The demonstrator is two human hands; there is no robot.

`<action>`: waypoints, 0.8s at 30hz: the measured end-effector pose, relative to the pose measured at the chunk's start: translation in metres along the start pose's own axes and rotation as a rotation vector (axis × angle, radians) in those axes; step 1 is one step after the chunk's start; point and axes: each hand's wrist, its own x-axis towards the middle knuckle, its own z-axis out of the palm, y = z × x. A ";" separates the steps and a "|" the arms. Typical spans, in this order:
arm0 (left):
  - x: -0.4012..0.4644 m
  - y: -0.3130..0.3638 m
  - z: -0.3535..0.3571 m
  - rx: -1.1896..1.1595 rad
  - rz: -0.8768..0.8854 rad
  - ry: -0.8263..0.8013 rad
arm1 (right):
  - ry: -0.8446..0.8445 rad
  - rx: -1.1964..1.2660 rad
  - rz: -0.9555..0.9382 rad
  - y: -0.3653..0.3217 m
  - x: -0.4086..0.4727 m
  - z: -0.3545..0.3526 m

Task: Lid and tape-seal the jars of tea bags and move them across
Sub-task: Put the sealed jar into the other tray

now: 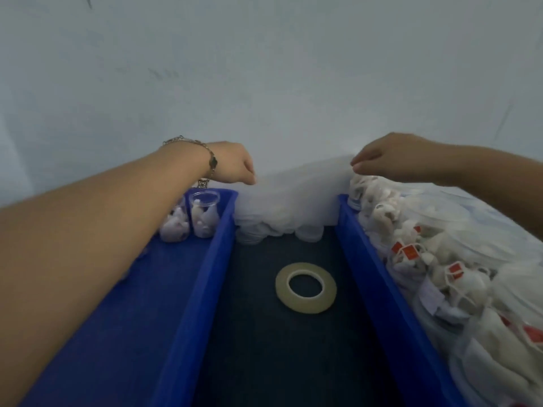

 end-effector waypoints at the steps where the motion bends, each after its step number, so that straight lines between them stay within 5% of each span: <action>1: -0.012 -0.018 -0.002 -0.001 -0.040 0.012 | -0.014 0.018 -0.028 -0.018 0.000 0.007; 18: -0.175 -0.227 0.075 0.112 -0.597 -0.094 | -0.364 0.469 -0.260 -0.245 -0.031 0.188; 24: -0.194 -0.270 0.104 0.022 -0.770 0.143 | -0.453 0.442 -0.313 -0.293 -0.006 0.230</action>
